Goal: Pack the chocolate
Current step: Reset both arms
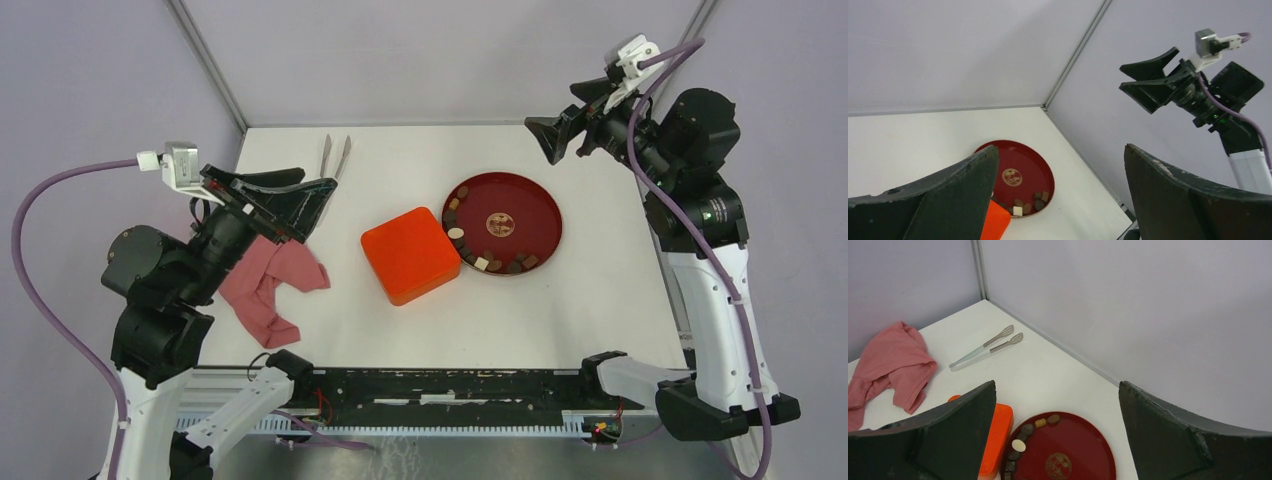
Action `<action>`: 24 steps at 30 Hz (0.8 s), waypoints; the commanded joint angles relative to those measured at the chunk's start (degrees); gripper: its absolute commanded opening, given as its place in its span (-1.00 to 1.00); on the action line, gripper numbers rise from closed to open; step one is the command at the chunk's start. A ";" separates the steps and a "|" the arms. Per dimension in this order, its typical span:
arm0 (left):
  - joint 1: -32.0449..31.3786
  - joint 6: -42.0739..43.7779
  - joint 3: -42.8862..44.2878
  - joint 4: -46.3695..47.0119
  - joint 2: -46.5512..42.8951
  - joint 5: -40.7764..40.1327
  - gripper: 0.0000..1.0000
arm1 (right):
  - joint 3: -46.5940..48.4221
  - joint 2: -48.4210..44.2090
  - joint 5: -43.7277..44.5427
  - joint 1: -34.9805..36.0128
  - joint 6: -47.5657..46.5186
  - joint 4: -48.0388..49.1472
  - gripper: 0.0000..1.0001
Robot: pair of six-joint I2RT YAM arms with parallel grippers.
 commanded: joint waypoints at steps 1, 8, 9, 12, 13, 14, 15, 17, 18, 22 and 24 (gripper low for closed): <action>0.04 4.82 3.24 -3.09 0.79 -3.19 0.99 | 3.11 -0.45 2.87 -0.12 -1.07 0.24 0.96; 0.06 5.53 4.17 -3.60 0.60 -3.39 0.99 | 6.95 1.26 10.10 -0.12 -2.22 -0.37 0.95; 0.00 5.54 4.25 -3.60 0.67 -3.35 0.99 | 7.45 1.49 9.76 -0.10 -2.26 -0.54 0.96; 0.03 5.60 4.46 -3.27 0.94 -3.01 0.99 | 8.56 1.79 9.03 -0.16 -1.83 -0.69 0.95; 0.06 5.74 4.60 -3.25 1.08 -2.96 0.99 | 8.84 1.97 8.99 -0.17 -1.78 -0.71 0.95; 0.03 5.90 4.76 -3.25 1.25 -2.93 0.99 | 9.13 2.10 8.94 -0.12 -1.74 -0.65 0.95; 0.07 6.03 4.88 -3.25 1.44 -2.87 0.99 | 9.24 2.24 8.88 -0.09 -1.74 -0.64 0.95; 0.07 6.31 4.89 -3.25 1.71 -2.87 0.99 | 9.25 2.37 8.62 -0.10 -1.65 -0.67 0.96; 0.06 6.57 4.81 -3.25 1.76 -2.91 0.99 | 9.17 2.37 8.49 -0.11 -1.65 -0.69 0.95; 0.05 8.19 5.08 -4.87 2.40 -3.90 0.99 | 9.03 2.41 8.96 -0.17 -2.55 -0.73 0.95; 0.03 9.03 5.44 -5.95 2.73 -4.77 0.99 | 8.71 2.46 8.46 -0.16 -3.00 -0.68 0.95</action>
